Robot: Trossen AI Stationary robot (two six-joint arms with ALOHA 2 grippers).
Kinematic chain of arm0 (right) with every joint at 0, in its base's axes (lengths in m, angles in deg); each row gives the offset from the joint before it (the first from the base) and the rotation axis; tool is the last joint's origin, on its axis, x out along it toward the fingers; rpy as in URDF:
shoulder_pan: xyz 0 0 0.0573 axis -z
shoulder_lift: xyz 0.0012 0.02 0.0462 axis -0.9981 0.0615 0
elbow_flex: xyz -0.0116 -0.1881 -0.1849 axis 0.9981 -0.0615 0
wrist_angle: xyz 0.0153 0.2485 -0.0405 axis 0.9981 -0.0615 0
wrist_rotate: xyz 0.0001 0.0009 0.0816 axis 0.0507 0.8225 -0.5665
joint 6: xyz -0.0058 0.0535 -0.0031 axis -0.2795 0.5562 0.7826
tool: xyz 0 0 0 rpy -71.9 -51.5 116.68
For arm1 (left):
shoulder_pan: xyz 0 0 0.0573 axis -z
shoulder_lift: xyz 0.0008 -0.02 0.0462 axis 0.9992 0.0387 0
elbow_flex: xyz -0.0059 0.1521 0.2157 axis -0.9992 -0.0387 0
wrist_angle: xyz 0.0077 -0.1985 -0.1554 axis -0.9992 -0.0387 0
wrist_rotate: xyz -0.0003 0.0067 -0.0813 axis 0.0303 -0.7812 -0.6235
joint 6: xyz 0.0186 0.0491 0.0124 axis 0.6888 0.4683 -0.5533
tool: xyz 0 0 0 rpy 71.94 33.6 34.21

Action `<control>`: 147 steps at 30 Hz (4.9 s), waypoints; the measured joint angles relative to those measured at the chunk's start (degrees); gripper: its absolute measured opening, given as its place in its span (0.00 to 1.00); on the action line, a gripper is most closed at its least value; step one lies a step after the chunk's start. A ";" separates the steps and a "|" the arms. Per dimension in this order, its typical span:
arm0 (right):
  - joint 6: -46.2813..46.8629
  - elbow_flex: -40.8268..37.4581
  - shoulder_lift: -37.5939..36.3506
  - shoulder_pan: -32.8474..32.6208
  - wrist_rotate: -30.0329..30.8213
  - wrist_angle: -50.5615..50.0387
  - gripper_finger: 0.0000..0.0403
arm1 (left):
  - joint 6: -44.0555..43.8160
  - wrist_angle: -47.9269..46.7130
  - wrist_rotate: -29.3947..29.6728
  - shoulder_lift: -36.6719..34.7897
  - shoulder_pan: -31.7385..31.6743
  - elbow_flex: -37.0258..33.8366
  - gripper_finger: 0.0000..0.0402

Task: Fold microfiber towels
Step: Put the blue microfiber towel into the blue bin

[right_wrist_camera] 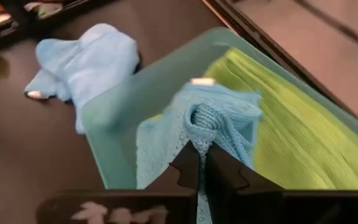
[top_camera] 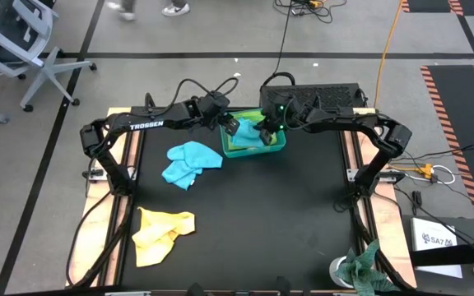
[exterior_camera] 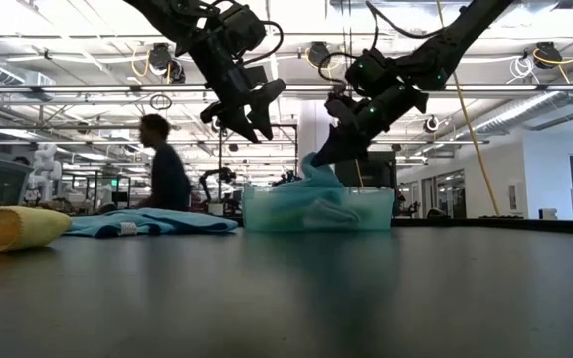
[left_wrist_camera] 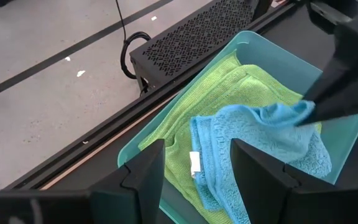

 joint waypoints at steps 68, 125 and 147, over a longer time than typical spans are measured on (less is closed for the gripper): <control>-33.61 0.00 -3.04 -3.19 10.93 -20.84 0.40 | 3.76 -0.37 -0.92 0.42 0.59 -0.07 0.46; -34.84 -6.05 -1.54 -3.72 20.95 -7.24 0.01 | 2.46 -0.44 -0.55 0.31 0.61 -0.05 0.46; -30.41 -6.03 -7.47 -4.63 16.49 -19.54 0.00 | 2.38 -0.22 -0.44 0.31 0.61 -0.04 0.46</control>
